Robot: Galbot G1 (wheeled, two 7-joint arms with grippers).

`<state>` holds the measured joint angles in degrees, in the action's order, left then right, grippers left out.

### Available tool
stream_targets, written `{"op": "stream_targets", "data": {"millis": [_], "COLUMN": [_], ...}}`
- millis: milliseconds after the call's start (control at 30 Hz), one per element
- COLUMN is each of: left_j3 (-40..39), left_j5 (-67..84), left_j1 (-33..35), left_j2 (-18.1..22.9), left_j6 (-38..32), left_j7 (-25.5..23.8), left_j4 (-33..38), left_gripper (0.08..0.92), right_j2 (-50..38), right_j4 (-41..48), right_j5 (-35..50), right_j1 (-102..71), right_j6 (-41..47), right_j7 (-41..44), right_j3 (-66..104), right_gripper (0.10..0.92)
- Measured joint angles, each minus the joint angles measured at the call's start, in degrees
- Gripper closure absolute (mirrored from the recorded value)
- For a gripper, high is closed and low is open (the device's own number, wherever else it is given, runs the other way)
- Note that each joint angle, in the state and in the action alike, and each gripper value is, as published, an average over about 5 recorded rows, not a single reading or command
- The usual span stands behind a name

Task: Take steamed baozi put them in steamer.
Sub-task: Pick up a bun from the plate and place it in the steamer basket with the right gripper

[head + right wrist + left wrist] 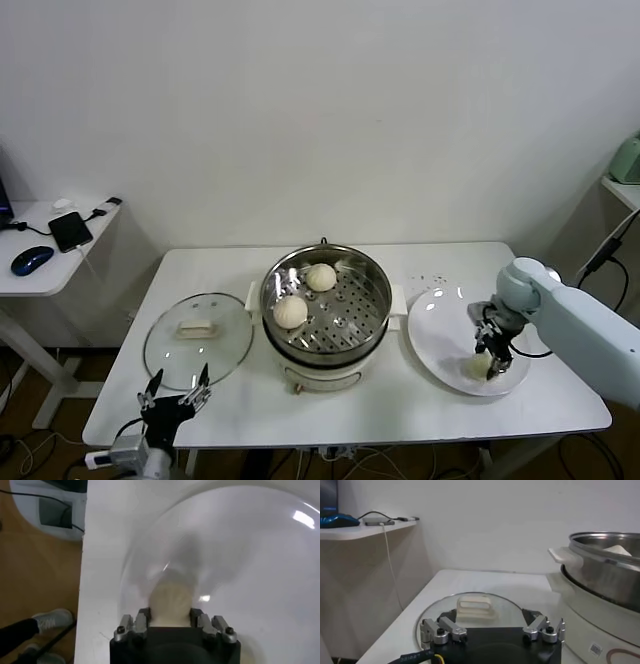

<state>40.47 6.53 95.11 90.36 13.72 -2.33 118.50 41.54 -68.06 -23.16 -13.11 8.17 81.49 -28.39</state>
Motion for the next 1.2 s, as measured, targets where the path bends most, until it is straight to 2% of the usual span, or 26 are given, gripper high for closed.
{"op": "stream_targets", "data": {"millis": [100, 200, 600, 733, 867, 1000, 1200], "left_j3": [-0.1, -0.2, 0.4, 0.5, 0.6, 0.6, 0.5], "left_j5": [0.0, 0.0, -0.8, -0.9, -0.9, -0.9, -1.1], "left_j1": [-0.2, -0.6, -1.9, -2.1, -2.0, -1.9, -1.8], "left_j2": [0.0, 0.1, 0.5, 0.6, 0.8, 1.1, 1.5], "left_j6": [0.0, 0.0, -0.5, -0.8, -1.0, -1.0, -1.2], "left_j7": [0.0, 0.1, 1.0, 1.3, 1.4, 1.4, 1.5], "left_j4": [0.0, 0.0, -0.1, 0.3, 0.8, 1.2, 1.5], "left_gripper": [0.177, 0.177, 0.177, 0.177, 0.177, 0.177, 0.177], "right_j2": [-0.3, -0.3, 5.3, 9.4, 13.6, 17.1, 21.6], "right_j4": [-0.2, -0.4, 1.4, 3.2, 4.6, 4.1, 2.7], "right_j5": [0.8, 2.2, 13.8, 19.8, 27.0, 32.6, 35.4], "right_j1": [1.5, 4.3, 25.7, 33.4, 39.8, 44.1, 47.1], "right_j6": [0.3, 0.8, 3.0, 2.2, -2.1, -8.2, -20.8], "right_j7": [0.3, 0.7, 2.9, 3.5, 3.5, 3.1, 0.5], "right_j3": [-0.6, -2.1, -15.3, -20.2, -25.2, -30.2, -36.6], "right_gripper": [0.644, 0.651, 0.651, 0.614, 0.572, 0.567, 0.567]}}
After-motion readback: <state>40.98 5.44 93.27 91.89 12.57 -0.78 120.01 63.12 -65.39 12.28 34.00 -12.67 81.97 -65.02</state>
